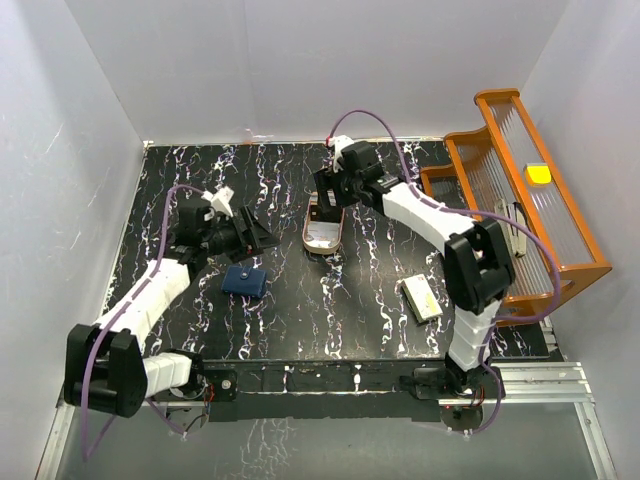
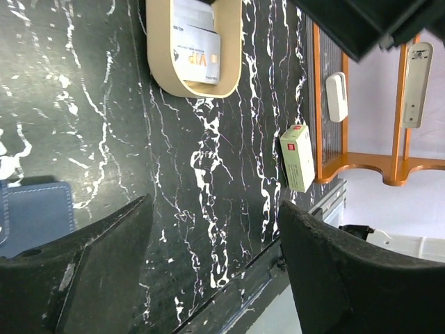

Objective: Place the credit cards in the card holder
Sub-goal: Move the storage box to the center of the board.

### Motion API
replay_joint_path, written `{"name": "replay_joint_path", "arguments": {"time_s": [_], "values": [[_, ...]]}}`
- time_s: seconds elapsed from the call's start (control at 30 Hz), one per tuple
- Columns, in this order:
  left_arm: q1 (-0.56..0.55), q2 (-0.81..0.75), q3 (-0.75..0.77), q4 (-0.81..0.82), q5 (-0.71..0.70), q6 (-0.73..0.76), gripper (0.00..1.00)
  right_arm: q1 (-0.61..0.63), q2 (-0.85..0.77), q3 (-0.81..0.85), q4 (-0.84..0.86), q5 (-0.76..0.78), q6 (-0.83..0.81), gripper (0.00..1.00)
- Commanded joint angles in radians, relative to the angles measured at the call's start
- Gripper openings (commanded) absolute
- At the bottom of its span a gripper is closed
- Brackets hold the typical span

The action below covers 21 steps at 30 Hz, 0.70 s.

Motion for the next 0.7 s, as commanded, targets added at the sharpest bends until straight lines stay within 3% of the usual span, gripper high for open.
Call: {"name": "replay_joint_path", "arguments": {"time_s": [0.0,0.27,0.4,0.67], "values": [[-0.065,0.061,-0.001,0.093,-0.014,-0.074,0.69,-0.025,0.109,0.184,-0.015,-0.029,-0.092,0.81],[-0.126,0.177,-0.051,0.247,-0.002,-0.193,0.65,-0.051,0.319,0.412,-0.081,-0.124,-0.160,0.98],[-0.140,0.230,-0.059,0.284,0.009,-0.214,0.59,-0.070,0.414,0.499,-0.092,-0.188,-0.171,0.98],[-0.159,0.285,-0.065,0.302,0.003,-0.231,0.57,-0.112,0.535,0.613,-0.145,-0.342,-0.153,0.98]]}}
